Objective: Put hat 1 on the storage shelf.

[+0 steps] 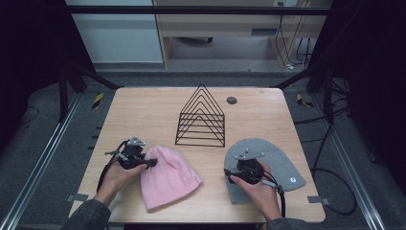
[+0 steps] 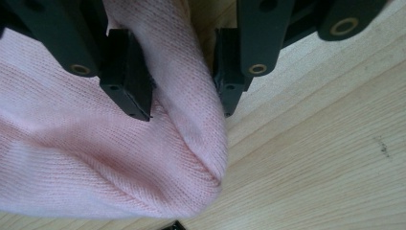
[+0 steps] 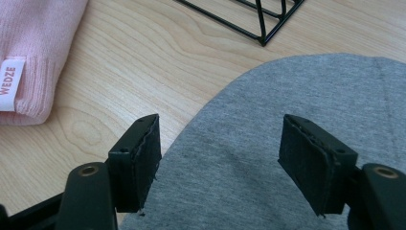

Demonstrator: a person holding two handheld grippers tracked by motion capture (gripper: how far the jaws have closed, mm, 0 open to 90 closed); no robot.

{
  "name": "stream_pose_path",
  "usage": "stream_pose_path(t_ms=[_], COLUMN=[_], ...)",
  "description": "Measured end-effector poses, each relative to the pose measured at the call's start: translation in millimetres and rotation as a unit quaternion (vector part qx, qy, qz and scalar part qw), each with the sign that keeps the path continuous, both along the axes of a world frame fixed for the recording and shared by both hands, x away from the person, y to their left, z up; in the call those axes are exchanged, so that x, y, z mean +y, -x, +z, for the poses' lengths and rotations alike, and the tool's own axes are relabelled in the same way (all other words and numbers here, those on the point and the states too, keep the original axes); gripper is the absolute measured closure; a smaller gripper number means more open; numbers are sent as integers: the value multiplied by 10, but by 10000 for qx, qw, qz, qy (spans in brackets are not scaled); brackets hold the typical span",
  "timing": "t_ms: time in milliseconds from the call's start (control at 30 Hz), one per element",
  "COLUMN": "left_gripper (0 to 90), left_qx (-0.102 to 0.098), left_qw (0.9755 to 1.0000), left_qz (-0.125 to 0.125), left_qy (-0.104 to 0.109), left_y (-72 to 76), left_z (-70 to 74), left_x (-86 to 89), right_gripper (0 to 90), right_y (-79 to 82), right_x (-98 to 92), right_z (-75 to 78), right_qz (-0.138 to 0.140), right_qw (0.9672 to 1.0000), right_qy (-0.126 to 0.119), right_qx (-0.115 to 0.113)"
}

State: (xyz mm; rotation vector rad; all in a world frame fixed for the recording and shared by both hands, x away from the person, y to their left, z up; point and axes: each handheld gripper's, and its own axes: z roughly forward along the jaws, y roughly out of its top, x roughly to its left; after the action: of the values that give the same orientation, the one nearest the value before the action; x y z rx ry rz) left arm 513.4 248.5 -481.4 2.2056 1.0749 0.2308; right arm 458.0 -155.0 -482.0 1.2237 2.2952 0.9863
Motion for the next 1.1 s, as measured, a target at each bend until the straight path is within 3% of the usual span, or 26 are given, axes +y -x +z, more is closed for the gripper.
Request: stream_pose_path(t_ms=[200, 367, 600, 833, 967, 1033, 1100], left_gripper=[639, 739, 797, 801, 804, 804, 804], left_qx=[62, 97, -12, -389, -782, -856, -1154], left_qw=[10000, 9999, 9999, 9991, 9968, 9962, 9932], left_qz=[-59, -125, -154, -156, -132, -127, -147], left_qy=[0, -3, -42, -24, 57, 79, 56], left_y=[-3, 6, 26, 82, 158, 178, 259], left_z=[-33, -18, 15, 146, 300, 333, 464], left_x=[-1, -8, -15, -2, 11, 12, 13], right_gripper=[306, 306, 306, 306, 306, 306, 305], right_y=[-3, 3, -2, 2, 0, 4, 6], right_x=[3, 0, -5, -24, -45, -46, -49], right_z=[-1, 7, 6, 30, 50, 61, 69], right_qz=[9, -29, -48, -90, -127, -165, -169], right_qw=[10000, 10000, 9999, 9998, 9997, 9996, 9996], right_qy=[56, 77, 133, 173, 152, 148, 156], right_qx=[4, 1, -3, -73, -126, -160, -190])
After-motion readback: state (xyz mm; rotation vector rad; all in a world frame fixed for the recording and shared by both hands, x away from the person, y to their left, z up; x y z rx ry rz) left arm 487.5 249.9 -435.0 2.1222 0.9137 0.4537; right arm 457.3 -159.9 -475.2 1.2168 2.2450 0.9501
